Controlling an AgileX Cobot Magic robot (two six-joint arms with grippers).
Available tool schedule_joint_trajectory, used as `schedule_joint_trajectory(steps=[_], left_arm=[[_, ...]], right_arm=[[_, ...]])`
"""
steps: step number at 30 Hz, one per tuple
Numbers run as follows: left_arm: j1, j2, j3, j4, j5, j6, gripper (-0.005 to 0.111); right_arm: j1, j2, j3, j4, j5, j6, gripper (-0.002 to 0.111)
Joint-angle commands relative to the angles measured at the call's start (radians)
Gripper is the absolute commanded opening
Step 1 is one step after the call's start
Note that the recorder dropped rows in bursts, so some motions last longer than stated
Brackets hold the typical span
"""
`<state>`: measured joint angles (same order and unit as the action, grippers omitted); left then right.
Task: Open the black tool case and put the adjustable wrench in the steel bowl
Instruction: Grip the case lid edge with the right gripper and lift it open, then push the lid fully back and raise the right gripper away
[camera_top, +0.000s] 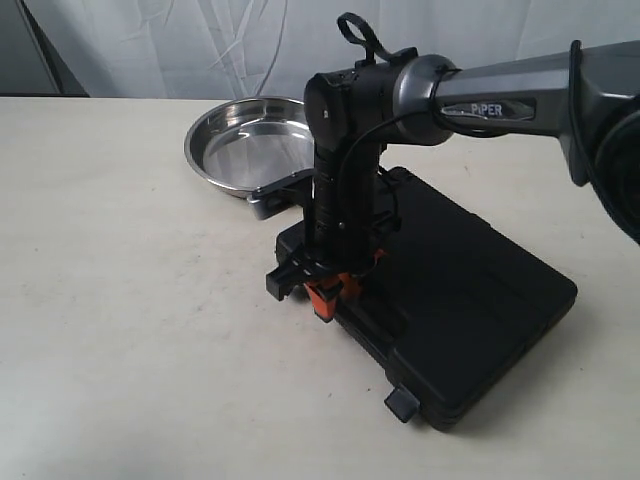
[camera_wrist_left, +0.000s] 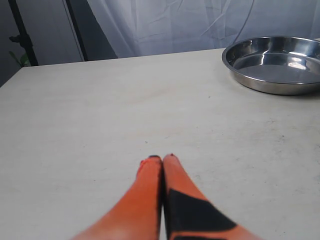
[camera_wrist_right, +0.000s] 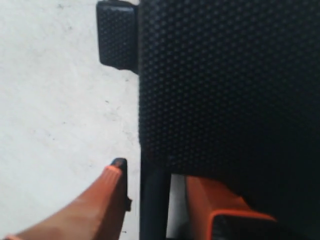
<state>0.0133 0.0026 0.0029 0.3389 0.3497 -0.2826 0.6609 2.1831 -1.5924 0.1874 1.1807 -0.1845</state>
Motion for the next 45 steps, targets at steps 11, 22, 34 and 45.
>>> schedule_joint_trajectory(steps=[11, 22, 34, 45], left_arm=[[0.004, -0.003, -0.003, 0.004, -0.012, -0.002, 0.0], [0.004, -0.003, -0.003, 0.004, -0.01, -0.002, 0.0], [0.004, -0.003, -0.003, 0.004, -0.01, -0.002, 0.0], [0.004, -0.003, -0.003, 0.004, -0.008, -0.002, 0.0]], right_arm=[[-0.002, -0.09, 0.003, -0.002, 0.022, -0.006, 0.0], [-0.002, -0.316, 0.003, -0.219, 0.04, -0.015, 0.0], [-0.112, -0.414, 0.003, -0.605, 0.037, 0.116, 0.0], [-0.304, -0.414, 0.003, -0.635, -0.01, 0.116, 0.0]])
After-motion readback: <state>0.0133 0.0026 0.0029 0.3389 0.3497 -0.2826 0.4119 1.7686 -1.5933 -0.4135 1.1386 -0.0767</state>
